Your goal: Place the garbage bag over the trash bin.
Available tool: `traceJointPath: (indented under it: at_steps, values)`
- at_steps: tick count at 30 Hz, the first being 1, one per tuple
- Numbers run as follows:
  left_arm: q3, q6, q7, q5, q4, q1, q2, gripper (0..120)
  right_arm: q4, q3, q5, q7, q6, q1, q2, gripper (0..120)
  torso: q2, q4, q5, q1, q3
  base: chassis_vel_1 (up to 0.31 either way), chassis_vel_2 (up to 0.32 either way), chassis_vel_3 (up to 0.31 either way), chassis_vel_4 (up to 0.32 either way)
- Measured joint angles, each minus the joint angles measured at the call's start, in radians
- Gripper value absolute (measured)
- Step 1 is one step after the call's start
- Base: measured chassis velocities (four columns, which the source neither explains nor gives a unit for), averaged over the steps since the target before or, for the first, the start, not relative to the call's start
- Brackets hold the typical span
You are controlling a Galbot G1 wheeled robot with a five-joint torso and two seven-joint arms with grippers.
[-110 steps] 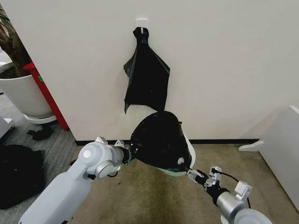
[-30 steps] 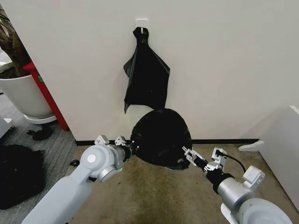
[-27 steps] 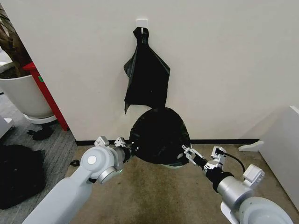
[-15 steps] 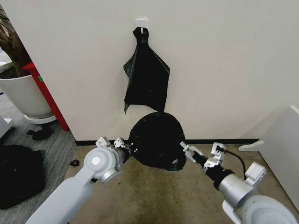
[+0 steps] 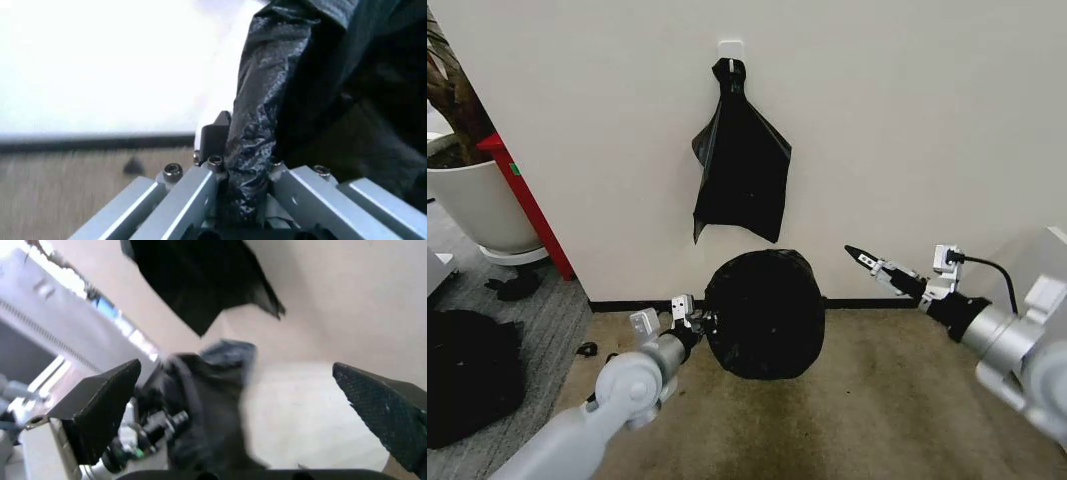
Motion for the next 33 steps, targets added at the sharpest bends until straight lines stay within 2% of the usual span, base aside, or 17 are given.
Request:
traceJointPath:
  at_steps: [2, 8, 17, 27, 33]
  values:
    - [0.004, -0.052, 0.075, 0.062, 0.010, 0.005, 0.013, 0, -0.050, -0.033, -0.026, -0.056, 0.001, 0.014, -0.036, 100, 0.000, 0.0000, 0.0000, 0.000, 0.000, 0.000, 0.000, 0.000, 0.000]
    - [0.005, -0.125, 0.148, 0.132, 0.010, 0.008, 0.033, 0, -0.092, -0.077, -0.044, -0.089, 0.007, 0.017, -0.063, 100, 0.000, -0.0001, -0.0004, 0.000, 0.000, 0.000, 0.000, 0.000, 0.000]
    - [0.023, -0.140, 0.166, 0.165, -0.003, -0.001, 0.034, 0, -0.080, -0.100, -0.056, -0.050, 0.004, 0.012, -0.016, 100, 0.000, -0.0002, -0.0001, 0.000, 0.000, 0.000, 0.000, 0.000, 0.000]
    - [0.021, -0.140, 0.178, 0.147, -0.059, 0.012, 0.056, 0, -0.156, -0.151, -0.101, -0.023, 0.001, 0.037, 0.009, 100, 0.000, -0.0001, 0.0000, 0.000, 0.000, 0.000, 0.000, 0.000, 0.000]
    - [0.016, -0.140, 0.177, 0.139, -0.059, 0.017, 0.058, 0, -0.126, -0.132, -0.084, 0.001, 0.006, 0.036, 0.024, 100, 0.000, -0.0002, -0.0001, 0.000, 0.000, 0.000, 0.000, 0.000, 0.000]
